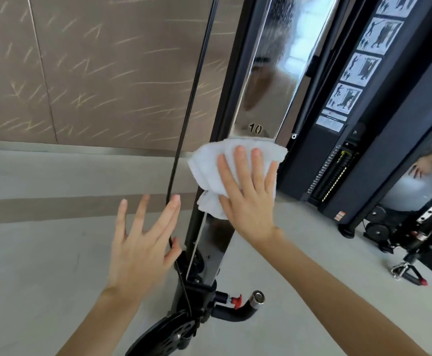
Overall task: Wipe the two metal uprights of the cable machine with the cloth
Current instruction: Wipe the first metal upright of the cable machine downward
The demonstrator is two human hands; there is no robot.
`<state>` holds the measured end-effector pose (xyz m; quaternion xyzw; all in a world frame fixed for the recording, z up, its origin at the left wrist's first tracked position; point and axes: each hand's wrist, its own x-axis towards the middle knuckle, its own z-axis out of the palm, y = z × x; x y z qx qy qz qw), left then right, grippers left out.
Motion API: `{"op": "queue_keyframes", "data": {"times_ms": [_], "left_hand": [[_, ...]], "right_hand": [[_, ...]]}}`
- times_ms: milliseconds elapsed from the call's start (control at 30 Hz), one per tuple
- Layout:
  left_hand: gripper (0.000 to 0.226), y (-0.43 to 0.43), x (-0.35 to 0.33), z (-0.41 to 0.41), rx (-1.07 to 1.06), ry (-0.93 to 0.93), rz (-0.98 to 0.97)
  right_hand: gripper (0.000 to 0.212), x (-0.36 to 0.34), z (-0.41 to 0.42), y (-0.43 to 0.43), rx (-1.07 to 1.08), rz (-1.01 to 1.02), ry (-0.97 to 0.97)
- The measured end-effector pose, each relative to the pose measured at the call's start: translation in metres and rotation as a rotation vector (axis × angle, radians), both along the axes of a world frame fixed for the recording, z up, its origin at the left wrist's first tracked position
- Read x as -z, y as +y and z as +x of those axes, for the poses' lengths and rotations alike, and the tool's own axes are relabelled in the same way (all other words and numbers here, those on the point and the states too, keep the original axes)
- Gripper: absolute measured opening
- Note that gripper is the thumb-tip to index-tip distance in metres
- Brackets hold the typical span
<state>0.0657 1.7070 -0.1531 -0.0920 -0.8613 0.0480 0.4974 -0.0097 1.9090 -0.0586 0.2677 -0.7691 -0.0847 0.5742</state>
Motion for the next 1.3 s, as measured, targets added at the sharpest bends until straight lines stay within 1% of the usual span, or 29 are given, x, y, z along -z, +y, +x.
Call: {"op": "queue_keyframes", "data": {"times_ms": [100, 200, 300, 367, 533, 600, 667, 733, 800, 900, 1033, 1100, 1133, 1233, 1300], "left_hand": [[0.069, -0.004, 0.002, 0.0, 0.032, 0.003, 0.006], [0.07, -0.008, 0.003, -0.001, 0.042, 0.021, 0.002], [0.066, -0.011, 0.002, 0.0, 0.029, 0.023, -0.011], [0.068, -0.014, 0.0, 0.001, 0.015, 0.005, -0.019], [0.072, -0.02, -0.002, 0.008, -0.035, -0.048, -0.064], [0.073, -0.023, -0.002, 0.01, -0.043, -0.045, -0.073], [0.073, -0.025, -0.001, 0.009, -0.039, -0.024, -0.076], [0.074, -0.027, -0.001, 0.007, -0.016, -0.002, -0.08], [0.075, -0.028, 0.0, 0.006, 0.01, 0.015, -0.077], [0.076, -0.029, 0.001, 0.004, 0.04, 0.024, -0.071], [0.072, -0.028, 0.002, 0.002, 0.07, 0.057, -0.044], [0.07, -0.028, 0.002, 0.004, 0.075, 0.063, -0.043], [0.07, -0.028, 0.002, 0.005, 0.078, 0.062, -0.045], [0.07, -0.028, 0.002, 0.008, 0.086, 0.047, -0.042], [0.072, -0.027, 0.001, 0.008, 0.084, 0.039, -0.03]], "right_hand": [[0.049, 0.048, -0.004, -0.006, 0.048, 0.067, 0.033], [0.054, 0.098, 0.003, 0.004, 0.058, 0.206, -0.017], [0.059, 0.109, 0.012, 0.014, 0.05, 0.364, -0.083], [0.057, 0.091, 0.015, 0.017, 0.056, 0.394, -0.084], [0.048, -0.029, 0.008, 0.009, 0.066, 0.164, 0.024], [0.049, -0.073, 0.006, 0.002, 0.068, 0.136, 0.066], [0.049, -0.092, 0.005, -0.007, 0.072, 0.144, 0.095], [0.044, -0.082, 0.002, -0.013, 0.076, 0.185, 0.109], [0.042, -0.053, 0.002, -0.015, 0.103, 0.286, 0.081], [0.045, -0.001, 0.004, -0.015, 0.185, 0.454, -0.013], [0.045, 0.072, 0.013, -0.013, 0.276, 0.588, -0.142], [0.045, 0.095, 0.021, -0.012, 0.295, 0.64, -0.198], [0.048, 0.098, 0.024, -0.011, 0.291, 0.652, -0.195], [0.052, 0.084, 0.022, -0.002, 0.224, 0.665, -0.093], [0.048, 0.054, 0.016, 0.004, 0.145, 0.55, -0.029]]}}
